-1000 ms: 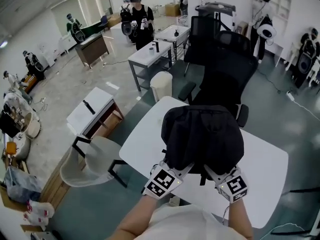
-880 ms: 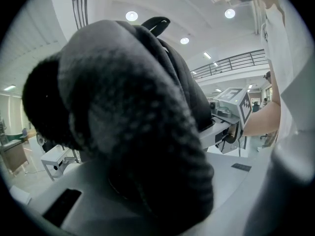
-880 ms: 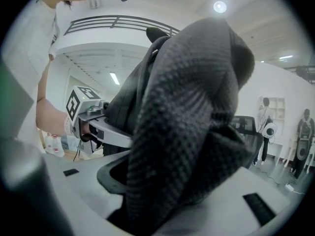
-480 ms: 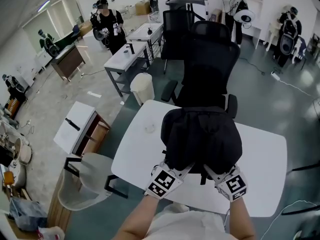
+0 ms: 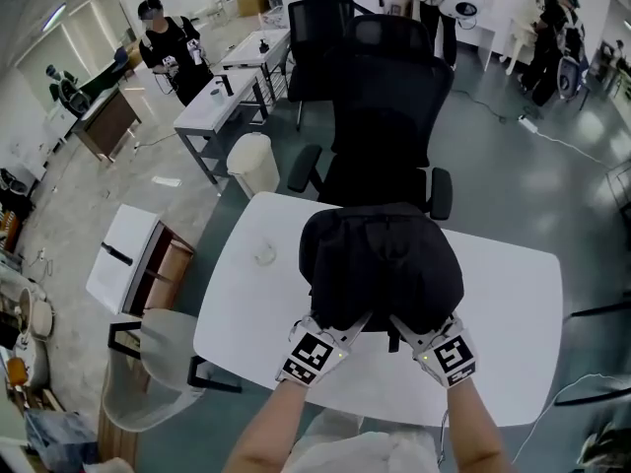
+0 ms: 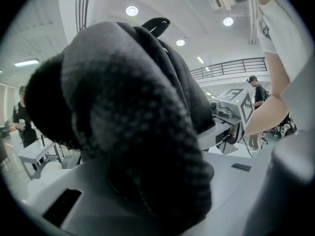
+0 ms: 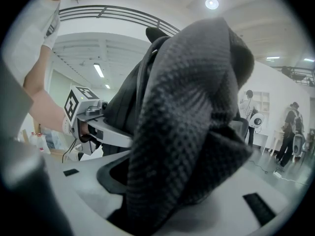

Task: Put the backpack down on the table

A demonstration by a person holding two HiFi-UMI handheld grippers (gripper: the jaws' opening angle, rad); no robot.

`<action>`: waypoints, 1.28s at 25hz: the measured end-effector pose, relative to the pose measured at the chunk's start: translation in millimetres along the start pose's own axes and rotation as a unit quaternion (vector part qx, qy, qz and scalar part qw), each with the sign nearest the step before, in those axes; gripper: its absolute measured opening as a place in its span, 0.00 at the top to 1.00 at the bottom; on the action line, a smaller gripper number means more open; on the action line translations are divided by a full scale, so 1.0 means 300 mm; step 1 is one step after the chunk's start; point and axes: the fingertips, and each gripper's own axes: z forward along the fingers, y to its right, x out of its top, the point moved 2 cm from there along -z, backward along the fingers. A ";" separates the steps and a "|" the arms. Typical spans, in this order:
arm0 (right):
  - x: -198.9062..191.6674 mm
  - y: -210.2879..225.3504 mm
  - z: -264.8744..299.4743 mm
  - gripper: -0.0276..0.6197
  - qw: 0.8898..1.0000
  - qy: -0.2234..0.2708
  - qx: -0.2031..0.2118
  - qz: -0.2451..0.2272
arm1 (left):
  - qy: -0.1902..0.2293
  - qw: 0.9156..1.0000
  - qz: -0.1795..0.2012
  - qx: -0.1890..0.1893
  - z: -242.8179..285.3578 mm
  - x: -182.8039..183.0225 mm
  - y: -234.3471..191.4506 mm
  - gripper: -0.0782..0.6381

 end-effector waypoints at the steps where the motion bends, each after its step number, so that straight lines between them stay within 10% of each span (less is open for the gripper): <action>1: -0.010 0.013 0.011 0.62 1.000 0.004 -0.001 0.001 | 0.001 1.000 0.002 0.002 0.016 -0.007 -0.008 0.72; 32: -0.316 0.247 0.179 0.62 0.998 -0.027 -0.026 0.055 | -0.036 0.999 -0.025 0.002 0.344 -0.236 -0.115 0.70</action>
